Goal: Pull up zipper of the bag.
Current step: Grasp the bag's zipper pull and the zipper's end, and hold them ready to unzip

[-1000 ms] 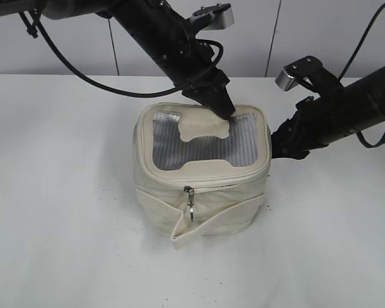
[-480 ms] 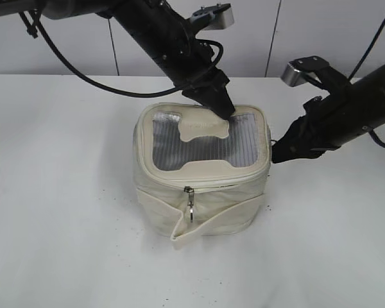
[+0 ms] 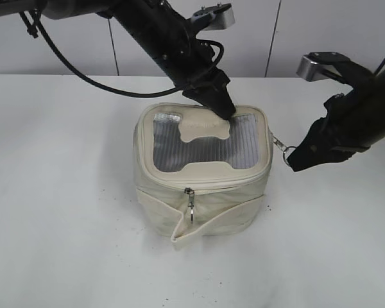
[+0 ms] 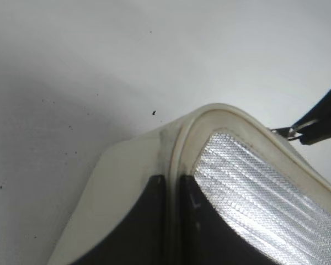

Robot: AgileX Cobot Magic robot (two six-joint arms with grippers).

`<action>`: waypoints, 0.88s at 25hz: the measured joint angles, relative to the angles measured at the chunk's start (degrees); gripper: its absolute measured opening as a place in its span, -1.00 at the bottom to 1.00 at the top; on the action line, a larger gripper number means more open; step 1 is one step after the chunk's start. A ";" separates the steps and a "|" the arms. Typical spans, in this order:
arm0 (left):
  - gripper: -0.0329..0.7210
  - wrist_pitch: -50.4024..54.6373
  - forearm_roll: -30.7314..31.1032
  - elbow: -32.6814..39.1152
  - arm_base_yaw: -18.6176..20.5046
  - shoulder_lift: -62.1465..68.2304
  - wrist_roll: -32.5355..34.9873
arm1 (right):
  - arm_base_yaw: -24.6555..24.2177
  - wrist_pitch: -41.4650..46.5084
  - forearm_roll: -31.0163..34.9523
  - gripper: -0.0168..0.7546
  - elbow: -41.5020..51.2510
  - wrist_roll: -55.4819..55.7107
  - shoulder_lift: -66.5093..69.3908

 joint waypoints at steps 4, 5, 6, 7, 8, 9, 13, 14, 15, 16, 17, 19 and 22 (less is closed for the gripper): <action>-0.80 0.00 -0.04 0.00 0.00 0.00 -0.32 | 1.70 0.93 -2.58 -0.94 1.89 3.11 -2.31; -0.80 0.00 -0.04 0.00 0.00 0.00 -0.44 | 2.18 1.15 -3.40 -0.94 2.55 4.11 -2.95; -0.80 -0.05 -0.10 0.00 0.00 0.00 -0.49 | 2.64 1.21 -3.97 -0.94 3.28 4.96 -3.59; -0.80 -0.05 -0.10 0.00 0.00 0.05 -0.64 | 3.09 1.35 -4.53 -0.94 3.97 5.80 -4.40; -0.80 -0.05 -0.10 0.00 0.00 0.04 -0.65 | 3.80 1.39 -4.97 -0.94 4.83 6.49 -5.30; -0.80 -0.05 -0.10 0.00 0.00 0.04 -0.78 | 4.76 1.47 -5.25 -0.94 5.64 7.10 -6.14; -0.80 -0.16 -0.10 0.00 0.00 0.04 -0.90 | 10.77 1.55 -6.25 -0.94 7.39 10.04 -9.58; -0.80 -0.16 -0.10 0.00 0.00 0.04 -0.90 | 12.53 1.30 -6.43 -0.94 7.47 10.88 -10.07; -0.80 -0.16 -0.10 0.00 0.00 0.04 -1.09 | 14.81 0.51 -6.57 -0.94 7.54 11.65 -10.35; -0.80 -0.16 -0.10 0.00 0.00 0.04 -1.36 | 17.20 -0.42 -6.56 -0.94 7.59 12.05 -10.40; -0.80 -0.16 -0.10 0.00 0.00 0.04 -1.64 | 19.57 -1.93 -6.33 -0.94 7.59 12.24 -10.45; -0.80 -0.16 -0.10 0.00 0.00 0.04 -1.95 | 23.58 -5.61 -5.13 -0.94 7.59 12.67 -10.45; -0.80 -0.11 0.01 0.00 0.00 0.04 -2.14 | 28.79 -10.19 -3.35 -0.94 6.70 12.84 -9.27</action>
